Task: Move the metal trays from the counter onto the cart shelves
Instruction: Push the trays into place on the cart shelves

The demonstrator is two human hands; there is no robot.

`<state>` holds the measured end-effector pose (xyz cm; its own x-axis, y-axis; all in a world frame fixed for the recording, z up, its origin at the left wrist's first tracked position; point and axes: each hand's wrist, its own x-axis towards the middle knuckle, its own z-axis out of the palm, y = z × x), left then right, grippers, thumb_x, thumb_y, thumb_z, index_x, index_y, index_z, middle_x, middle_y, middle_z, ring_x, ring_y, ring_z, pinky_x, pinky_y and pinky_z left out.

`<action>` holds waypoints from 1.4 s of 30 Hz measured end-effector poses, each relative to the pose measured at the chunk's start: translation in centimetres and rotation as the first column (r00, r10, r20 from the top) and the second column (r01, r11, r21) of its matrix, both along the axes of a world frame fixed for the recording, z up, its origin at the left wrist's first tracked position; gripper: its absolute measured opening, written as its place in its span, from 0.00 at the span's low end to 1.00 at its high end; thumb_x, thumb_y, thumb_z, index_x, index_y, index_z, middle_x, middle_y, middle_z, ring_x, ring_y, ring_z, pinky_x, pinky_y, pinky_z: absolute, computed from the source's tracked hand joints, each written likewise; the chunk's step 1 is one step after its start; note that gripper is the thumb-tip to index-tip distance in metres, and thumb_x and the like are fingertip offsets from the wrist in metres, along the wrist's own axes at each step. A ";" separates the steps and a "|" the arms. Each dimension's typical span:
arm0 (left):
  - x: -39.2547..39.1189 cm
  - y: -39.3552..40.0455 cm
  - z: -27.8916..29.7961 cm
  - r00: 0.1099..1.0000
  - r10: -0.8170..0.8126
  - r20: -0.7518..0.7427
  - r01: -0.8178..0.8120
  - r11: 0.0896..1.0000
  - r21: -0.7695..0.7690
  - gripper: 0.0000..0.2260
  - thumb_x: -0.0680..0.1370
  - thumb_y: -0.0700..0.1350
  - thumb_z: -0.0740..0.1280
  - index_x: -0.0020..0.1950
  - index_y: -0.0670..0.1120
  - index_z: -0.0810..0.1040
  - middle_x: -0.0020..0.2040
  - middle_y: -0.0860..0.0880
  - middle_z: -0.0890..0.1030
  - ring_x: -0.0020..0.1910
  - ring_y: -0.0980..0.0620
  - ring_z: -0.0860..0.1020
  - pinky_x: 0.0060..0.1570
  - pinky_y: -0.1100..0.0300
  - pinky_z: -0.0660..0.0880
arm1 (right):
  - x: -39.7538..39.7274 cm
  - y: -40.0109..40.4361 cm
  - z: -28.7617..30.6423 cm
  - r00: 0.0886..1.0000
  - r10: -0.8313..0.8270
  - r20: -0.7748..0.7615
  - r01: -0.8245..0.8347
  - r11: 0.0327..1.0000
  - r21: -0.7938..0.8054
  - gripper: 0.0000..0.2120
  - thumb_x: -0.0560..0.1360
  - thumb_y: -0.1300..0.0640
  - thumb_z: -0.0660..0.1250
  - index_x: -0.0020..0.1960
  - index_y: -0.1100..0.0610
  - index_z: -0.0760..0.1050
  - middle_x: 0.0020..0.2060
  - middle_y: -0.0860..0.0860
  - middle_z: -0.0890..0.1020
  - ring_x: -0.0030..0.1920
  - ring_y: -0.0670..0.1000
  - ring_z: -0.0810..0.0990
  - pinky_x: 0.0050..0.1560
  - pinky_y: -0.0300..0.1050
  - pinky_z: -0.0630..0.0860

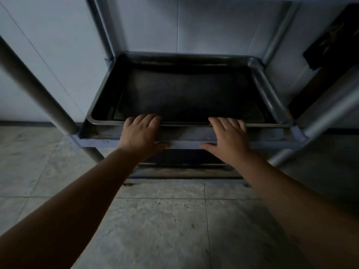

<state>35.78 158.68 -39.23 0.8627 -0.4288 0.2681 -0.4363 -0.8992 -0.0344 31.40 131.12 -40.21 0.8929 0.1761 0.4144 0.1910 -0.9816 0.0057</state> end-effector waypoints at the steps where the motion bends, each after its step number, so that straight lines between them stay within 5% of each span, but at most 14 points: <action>1: 0.2 0.1 -0.1 1.000 0.003 0.024 -0.003 1.000 0.000 0.40 0.66 0.70 0.69 0.69 0.46 0.71 0.65 0.45 0.78 0.62 0.42 0.75 0.59 0.46 0.69 | 0.1 0.0 0.0 1.000 -0.006 0.000 0.006 1.000 0.001 0.38 0.64 0.31 0.67 0.66 0.53 0.68 0.59 0.51 0.78 0.59 0.56 0.75 0.58 0.51 0.65; 7: -0.4 0.2 -1.0 0.985 0.002 0.171 0.002 1.000 -0.021 0.32 0.67 0.72 0.64 0.60 0.50 0.74 0.52 0.47 0.81 0.51 0.43 0.78 0.52 0.48 0.71 | -0.1 0.5 0.1 0.997 -0.064 0.044 0.063 0.998 0.010 0.34 0.62 0.29 0.66 0.60 0.50 0.72 0.53 0.49 0.81 0.54 0.54 0.77 0.55 0.52 0.68; 19: -3.7 -1.8 -0.4 0.956 0.217 0.196 -0.203 0.975 -0.089 0.21 0.68 0.66 0.71 0.45 0.50 0.75 0.43 0.49 0.81 0.44 0.44 0.78 0.44 0.51 0.65 | -1.7 3.1 0.7 0.960 -0.268 0.084 0.270 0.963 -0.017 0.19 0.61 0.37 0.74 0.42 0.49 0.75 0.36 0.47 0.81 0.39 0.52 0.79 0.43 0.49 0.65; 29: -4.0 -1.9 -1.3 0.934 0.246 0.260 -0.219 0.967 -0.127 0.22 0.67 0.66 0.72 0.44 0.49 0.74 0.40 0.47 0.80 0.42 0.43 0.78 0.47 0.48 0.68 | -2.5 3.5 0.2 0.953 -0.268 0.141 0.266 0.963 0.032 0.19 0.64 0.40 0.75 0.45 0.52 0.74 0.39 0.49 0.81 0.43 0.54 0.79 0.48 0.51 0.68; 32: -4.3 -1.9 -1.6 0.933 0.230 0.277 -0.201 0.971 -0.130 0.22 0.68 0.64 0.73 0.48 0.49 0.73 0.45 0.46 0.79 0.47 0.42 0.77 0.54 0.45 0.68 | -3.0 3.2 -1.1 0.958 -0.192 0.213 0.192 0.981 0.019 0.23 0.67 0.43 0.73 0.55 0.53 0.72 0.55 0.53 0.80 0.59 0.56 0.75 0.58 0.54 0.66; 35: -4.6 -1.7 -2.8 0.941 0.230 0.249 -0.202 0.970 -0.134 0.34 0.67 0.63 0.74 0.67 0.49 0.68 0.67 0.41 0.71 0.70 0.38 0.66 0.70 0.36 0.56 | -3.4 2.9 -2.2 0.969 -0.157 0.191 0.156 0.988 0.018 0.39 0.67 0.41 0.70 0.72 0.55 0.60 0.75 0.57 0.60 0.76 0.58 0.55 0.69 0.56 0.53; 38: -5.9 -0.5 -5.9 0.966 0.140 0.216 -0.119 0.987 -0.109 0.52 0.69 0.68 0.65 0.80 0.48 0.40 0.80 0.42 0.40 0.78 0.41 0.37 0.72 0.43 0.32 | -4.0 2.9 -4.1 0.967 -0.172 0.189 0.170 0.985 0.023 0.51 0.67 0.37 0.66 0.78 0.57 0.44 0.78 0.58 0.43 0.77 0.58 0.42 0.74 0.56 0.40; 42: -8.2 2.3 -12.5 0.996 -0.077 0.043 0.073 0.994 0.077 0.51 0.72 0.66 0.66 0.79 0.48 0.35 0.80 0.42 0.37 0.78 0.43 0.36 0.74 0.41 0.39 | -6.4 3.1 -10.8 0.998 0.065 0.000 -0.065 0.992 -0.108 0.56 0.63 0.38 0.70 0.78 0.56 0.42 0.77 0.56 0.39 0.77 0.56 0.40 0.75 0.54 0.37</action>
<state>27.57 160.99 -51.74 0.8147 -0.5125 0.2713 -0.4989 -0.8580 -0.1223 24.96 134.25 -51.05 0.8765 0.2778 0.3933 0.2542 -0.9606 0.1121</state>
